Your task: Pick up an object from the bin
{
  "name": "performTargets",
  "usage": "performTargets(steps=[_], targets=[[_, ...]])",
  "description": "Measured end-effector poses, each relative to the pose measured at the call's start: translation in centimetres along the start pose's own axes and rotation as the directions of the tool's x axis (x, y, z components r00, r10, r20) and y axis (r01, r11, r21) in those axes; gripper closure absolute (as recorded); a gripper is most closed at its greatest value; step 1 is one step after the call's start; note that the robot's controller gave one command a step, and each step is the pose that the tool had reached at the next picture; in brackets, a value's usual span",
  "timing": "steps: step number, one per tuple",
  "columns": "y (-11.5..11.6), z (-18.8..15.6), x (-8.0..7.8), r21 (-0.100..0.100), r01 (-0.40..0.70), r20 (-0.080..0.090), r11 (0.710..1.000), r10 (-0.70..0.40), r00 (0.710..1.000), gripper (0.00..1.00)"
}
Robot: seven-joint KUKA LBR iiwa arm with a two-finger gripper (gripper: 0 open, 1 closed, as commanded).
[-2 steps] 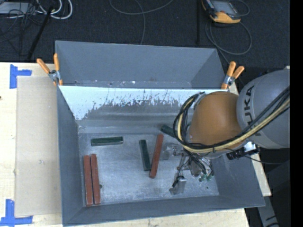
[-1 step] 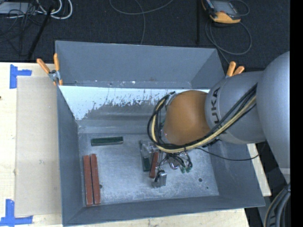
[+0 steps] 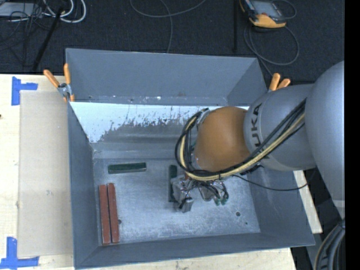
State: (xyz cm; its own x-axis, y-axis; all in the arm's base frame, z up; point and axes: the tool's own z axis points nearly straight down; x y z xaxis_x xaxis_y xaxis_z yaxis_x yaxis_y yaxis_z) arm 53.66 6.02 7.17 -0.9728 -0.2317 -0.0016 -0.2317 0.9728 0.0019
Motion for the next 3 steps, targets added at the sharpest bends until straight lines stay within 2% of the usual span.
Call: performTargets(steps=[1,2,3], targets=[[-0.1,0.2,0.1,0.001,-0.002,-0.002,1.0,0.002,1.0,0.0],[-2.8,0.1,-6.7,0.004,0.045,0.005,0.999,-0.045,0.999,0.0],[-2.8,-0.2,-6.7,0.003,0.041,0.007,0.999,-0.041,0.999,1.0]])
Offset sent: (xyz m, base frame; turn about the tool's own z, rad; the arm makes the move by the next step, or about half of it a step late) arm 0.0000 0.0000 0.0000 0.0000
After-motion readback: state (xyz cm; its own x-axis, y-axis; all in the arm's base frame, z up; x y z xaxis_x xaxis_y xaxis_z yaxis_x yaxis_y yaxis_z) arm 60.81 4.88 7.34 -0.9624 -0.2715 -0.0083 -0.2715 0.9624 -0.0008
